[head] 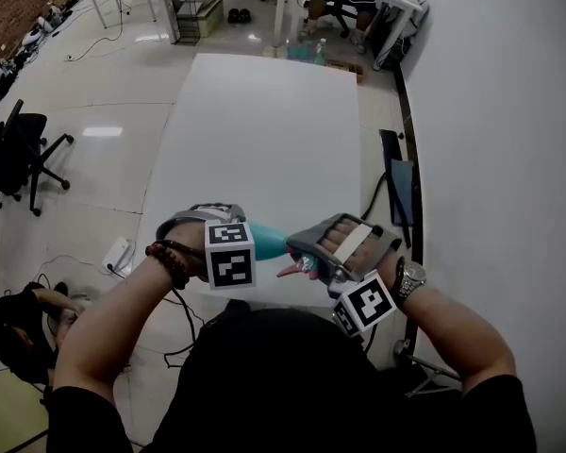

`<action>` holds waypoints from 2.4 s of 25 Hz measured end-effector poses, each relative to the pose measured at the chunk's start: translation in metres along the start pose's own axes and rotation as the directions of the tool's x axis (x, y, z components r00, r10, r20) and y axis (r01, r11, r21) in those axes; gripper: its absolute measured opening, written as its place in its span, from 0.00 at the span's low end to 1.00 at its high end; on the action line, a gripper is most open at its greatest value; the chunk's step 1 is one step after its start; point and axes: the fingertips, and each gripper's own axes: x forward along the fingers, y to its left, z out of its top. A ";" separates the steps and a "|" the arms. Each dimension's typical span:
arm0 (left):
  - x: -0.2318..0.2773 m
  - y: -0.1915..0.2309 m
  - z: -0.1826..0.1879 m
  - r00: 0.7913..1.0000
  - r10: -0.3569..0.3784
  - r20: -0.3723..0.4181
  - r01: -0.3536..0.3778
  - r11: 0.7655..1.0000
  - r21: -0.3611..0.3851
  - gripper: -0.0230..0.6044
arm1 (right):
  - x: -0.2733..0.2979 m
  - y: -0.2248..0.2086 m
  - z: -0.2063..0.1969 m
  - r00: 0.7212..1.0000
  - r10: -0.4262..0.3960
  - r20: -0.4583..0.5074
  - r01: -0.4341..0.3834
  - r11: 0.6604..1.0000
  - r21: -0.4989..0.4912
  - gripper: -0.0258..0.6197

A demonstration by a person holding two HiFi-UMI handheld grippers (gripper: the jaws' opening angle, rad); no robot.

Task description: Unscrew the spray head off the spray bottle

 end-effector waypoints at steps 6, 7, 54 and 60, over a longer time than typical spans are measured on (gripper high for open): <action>-0.001 -0.005 0.002 1.000 -0.016 0.018 0.016 1.000 -0.002 0.67 | -0.004 0.001 0.007 0.999 -0.043 0.003 0.043 0.987 -0.153 0.22; 0.000 -0.006 0.003 0.999 -0.022 0.024 0.022 1.000 -0.004 0.67 | -0.005 0.002 0.007 0.999 -0.045 0.005 0.045 0.985 -0.164 0.22; -0.020 0.072 0.011 0.916 0.400 0.030 -0.394 0.911 -0.120 0.67 | 0.003 -0.058 -0.060 0.982 0.071 0.173 -0.185 0.241 0.953 0.23; -0.020 0.064 0.011 0.940 0.338 0.055 -0.328 0.935 -0.137 0.67 | 0.000 -0.059 -0.050 0.985 0.067 0.161 -0.175 0.394 0.902 0.23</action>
